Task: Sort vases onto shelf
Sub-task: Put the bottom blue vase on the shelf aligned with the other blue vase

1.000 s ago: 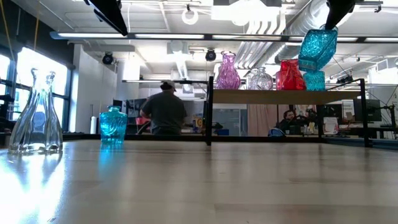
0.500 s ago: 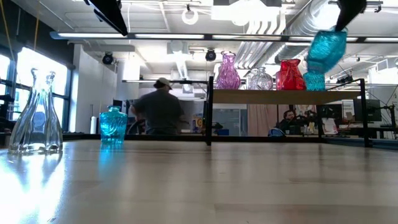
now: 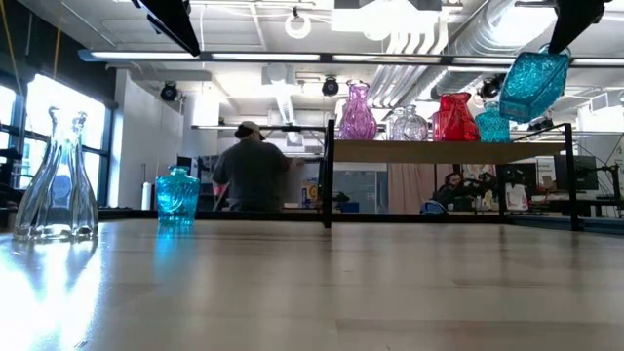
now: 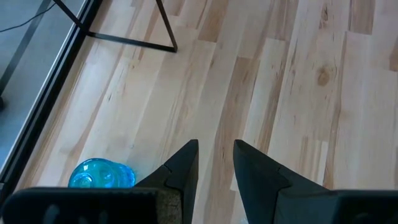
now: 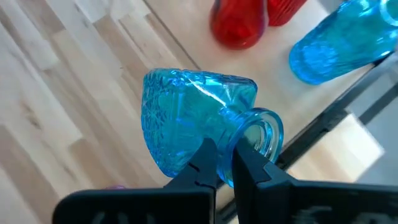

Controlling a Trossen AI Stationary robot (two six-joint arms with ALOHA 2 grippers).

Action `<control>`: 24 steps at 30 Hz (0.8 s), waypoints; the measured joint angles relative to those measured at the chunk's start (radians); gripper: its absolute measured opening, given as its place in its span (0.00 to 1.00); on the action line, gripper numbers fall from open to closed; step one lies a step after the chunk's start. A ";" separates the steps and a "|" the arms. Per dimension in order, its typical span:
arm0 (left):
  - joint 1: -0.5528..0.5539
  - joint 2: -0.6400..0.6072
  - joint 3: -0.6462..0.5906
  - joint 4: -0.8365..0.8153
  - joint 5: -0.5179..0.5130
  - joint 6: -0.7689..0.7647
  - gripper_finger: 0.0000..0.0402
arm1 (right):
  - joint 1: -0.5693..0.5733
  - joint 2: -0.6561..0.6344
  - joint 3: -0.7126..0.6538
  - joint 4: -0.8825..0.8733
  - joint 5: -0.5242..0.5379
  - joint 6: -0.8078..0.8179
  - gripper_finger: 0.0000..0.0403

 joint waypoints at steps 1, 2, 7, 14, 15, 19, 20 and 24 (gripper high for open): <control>0.000 0.000 0.000 0.000 0.000 0.000 0.22 | 0.000 0.000 0.000 0.000 0.016 -0.013 0.00; 0.000 0.000 0.000 0.000 0.000 0.000 0.22 | 0.000 0.000 0.000 0.000 0.030 -0.027 0.00; 0.000 0.000 0.000 0.000 0.000 0.000 0.22 | 0.000 0.002 0.000 0.000 0.085 -0.111 0.00; 0.000 0.000 0.000 0.000 0.000 0.000 0.22 | 0.000 0.037 0.000 0.000 0.160 -0.219 0.00; 0.000 0.000 0.000 0.000 0.000 0.000 0.22 | 0.000 0.045 0.000 0.001 0.171 -0.240 0.00; 0.000 0.000 0.000 0.000 0.000 0.000 0.22 | 0.000 0.073 0.000 0.000 0.205 -0.322 0.00; 0.000 0.000 0.000 0.000 0.000 0.000 0.22 | 0.000 0.079 0.000 0.001 0.215 -0.346 0.00; 0.000 0.000 0.000 0.000 0.000 0.000 0.22 | 0.000 0.107 0.000 0.003 0.252 -0.441 0.00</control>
